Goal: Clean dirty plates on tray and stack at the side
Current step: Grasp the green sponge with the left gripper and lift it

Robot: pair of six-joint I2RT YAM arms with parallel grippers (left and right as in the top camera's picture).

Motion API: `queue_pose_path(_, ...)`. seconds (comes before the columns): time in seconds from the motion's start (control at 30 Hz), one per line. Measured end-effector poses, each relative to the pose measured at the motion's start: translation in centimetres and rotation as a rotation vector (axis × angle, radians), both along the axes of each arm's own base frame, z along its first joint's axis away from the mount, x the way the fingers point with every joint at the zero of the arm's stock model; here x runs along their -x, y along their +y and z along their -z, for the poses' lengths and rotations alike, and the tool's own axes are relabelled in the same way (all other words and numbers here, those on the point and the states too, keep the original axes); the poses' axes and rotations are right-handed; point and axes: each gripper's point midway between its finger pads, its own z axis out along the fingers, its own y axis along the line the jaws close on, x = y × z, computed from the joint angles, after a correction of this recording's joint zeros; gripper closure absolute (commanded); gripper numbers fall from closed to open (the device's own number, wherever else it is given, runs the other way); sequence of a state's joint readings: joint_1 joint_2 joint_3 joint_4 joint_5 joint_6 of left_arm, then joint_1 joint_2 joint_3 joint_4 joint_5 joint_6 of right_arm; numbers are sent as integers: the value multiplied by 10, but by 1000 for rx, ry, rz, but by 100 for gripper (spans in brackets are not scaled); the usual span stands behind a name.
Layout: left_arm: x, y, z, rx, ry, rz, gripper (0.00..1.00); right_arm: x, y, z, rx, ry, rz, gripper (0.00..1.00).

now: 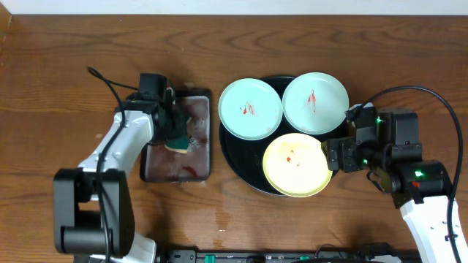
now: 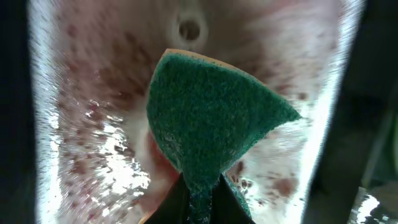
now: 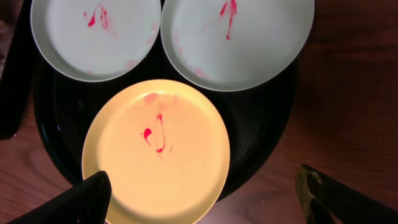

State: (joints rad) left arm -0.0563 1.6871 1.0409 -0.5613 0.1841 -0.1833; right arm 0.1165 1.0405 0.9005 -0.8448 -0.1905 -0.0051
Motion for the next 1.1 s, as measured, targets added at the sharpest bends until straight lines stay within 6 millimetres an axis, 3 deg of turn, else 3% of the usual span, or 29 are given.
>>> queue_pose_path(0.27,4,-3,-4,11,11,-31,93,0,0,0,0,0,0,7)
queue_pose_path(0.6,13,-37,-3,5,27,11,92,1,0,1,0,4,0,7)
queue_pose_path(0.83,17,-52,-2,3,36,-19,93,1,0,1,1,5,0,8)
queue_pose_path(1.1,21,-64,13,-34,62,-4,93,1,0,1,1,7,0,8)
